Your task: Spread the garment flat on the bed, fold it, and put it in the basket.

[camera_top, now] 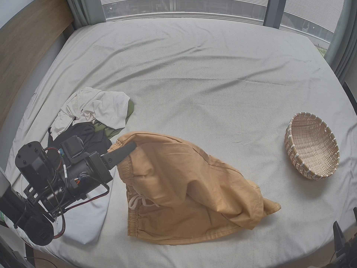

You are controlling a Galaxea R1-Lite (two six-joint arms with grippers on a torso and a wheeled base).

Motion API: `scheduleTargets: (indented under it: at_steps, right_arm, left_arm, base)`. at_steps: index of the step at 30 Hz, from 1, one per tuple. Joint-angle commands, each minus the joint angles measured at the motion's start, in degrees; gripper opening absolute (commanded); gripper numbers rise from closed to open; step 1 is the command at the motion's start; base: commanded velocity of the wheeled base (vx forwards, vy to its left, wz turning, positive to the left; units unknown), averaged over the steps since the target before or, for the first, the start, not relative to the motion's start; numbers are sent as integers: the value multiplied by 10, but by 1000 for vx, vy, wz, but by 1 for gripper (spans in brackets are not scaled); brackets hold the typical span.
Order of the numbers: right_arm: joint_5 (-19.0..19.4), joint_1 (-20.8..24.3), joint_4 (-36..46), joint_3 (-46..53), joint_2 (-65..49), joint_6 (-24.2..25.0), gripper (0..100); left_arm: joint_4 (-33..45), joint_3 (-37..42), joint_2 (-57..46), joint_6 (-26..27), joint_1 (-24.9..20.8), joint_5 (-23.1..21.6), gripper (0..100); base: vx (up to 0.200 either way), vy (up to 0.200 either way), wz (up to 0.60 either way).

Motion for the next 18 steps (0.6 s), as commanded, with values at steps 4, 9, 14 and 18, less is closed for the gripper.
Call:
scheduleTargets:
  at_steps: [4,9,14,18]
  right_arm:
    - [10,-3,-39,-85,53,-5,100]
    - [44,21,-39,-152,162,1,100]
    - [69,91,-47,-217,243,69,100]
    - [123,134,-54,-253,284,95,100]
  left_arm:
    - [0,13,-2,3,-7,3,0]
    - [0,13,-4,2,-9,2,0]
    - [0,9,-4,2,-7,2,0]
    - [0,7,-4,2,-8,1,0]
  base:
    - [0,0,0]
    - [0,0,0]
    - [0,0,0]
    - [0,0,0]
